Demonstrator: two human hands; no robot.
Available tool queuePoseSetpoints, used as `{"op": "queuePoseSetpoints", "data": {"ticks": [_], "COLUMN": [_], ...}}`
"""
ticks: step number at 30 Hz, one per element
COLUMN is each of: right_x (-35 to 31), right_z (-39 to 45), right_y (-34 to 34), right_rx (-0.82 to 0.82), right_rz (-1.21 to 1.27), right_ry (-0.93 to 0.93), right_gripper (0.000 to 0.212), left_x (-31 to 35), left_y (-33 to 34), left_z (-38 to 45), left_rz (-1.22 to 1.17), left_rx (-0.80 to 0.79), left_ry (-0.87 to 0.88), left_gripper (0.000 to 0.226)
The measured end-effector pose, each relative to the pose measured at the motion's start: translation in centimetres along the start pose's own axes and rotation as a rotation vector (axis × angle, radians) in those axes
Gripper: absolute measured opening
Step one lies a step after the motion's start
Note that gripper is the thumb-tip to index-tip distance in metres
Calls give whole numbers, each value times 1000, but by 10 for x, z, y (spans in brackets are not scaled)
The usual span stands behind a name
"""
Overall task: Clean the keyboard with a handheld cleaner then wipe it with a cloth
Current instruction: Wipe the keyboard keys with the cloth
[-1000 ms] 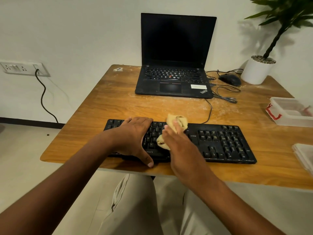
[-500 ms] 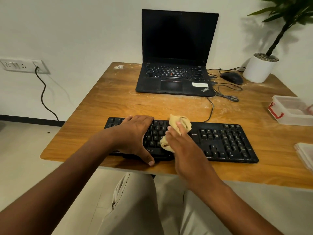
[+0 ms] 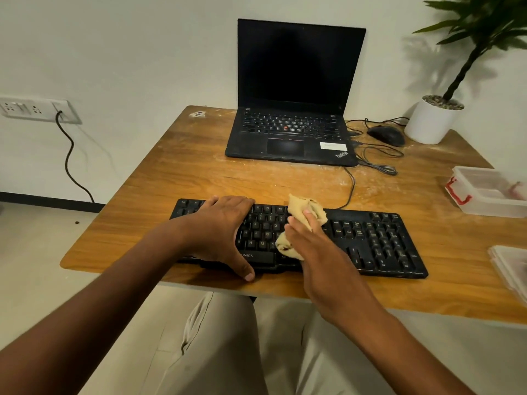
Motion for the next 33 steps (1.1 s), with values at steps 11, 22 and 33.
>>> {"op": "queuePoseSetpoints", "data": {"ticks": [11, 22, 33], "right_x": [51, 29, 44], "right_z": [-37, 30, 19], "right_y": [-86, -45, -63], "right_rx": [422, 208, 154], "right_rz": [240, -111, -199], "right_ry": [222, 388, 374], "right_gripper": [64, 54, 66], "left_x": [50, 73, 73], "left_y": [-12, -19, -19], "left_z": [15, 31, 34], "left_rz": [45, 57, 64], "left_rx": [9, 42, 33], "left_ry": [86, 107, 118], "left_gripper": [144, 140, 140]}}
Point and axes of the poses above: each hand's wrist, its own z-axis towards the middle knuckle, its own y-axis out of the palm, x = y × z, the point moved 3 cm from there along z, towards the middle knuckle, and after that the axes turned 12 degrees about z, right-handed, at the moved point
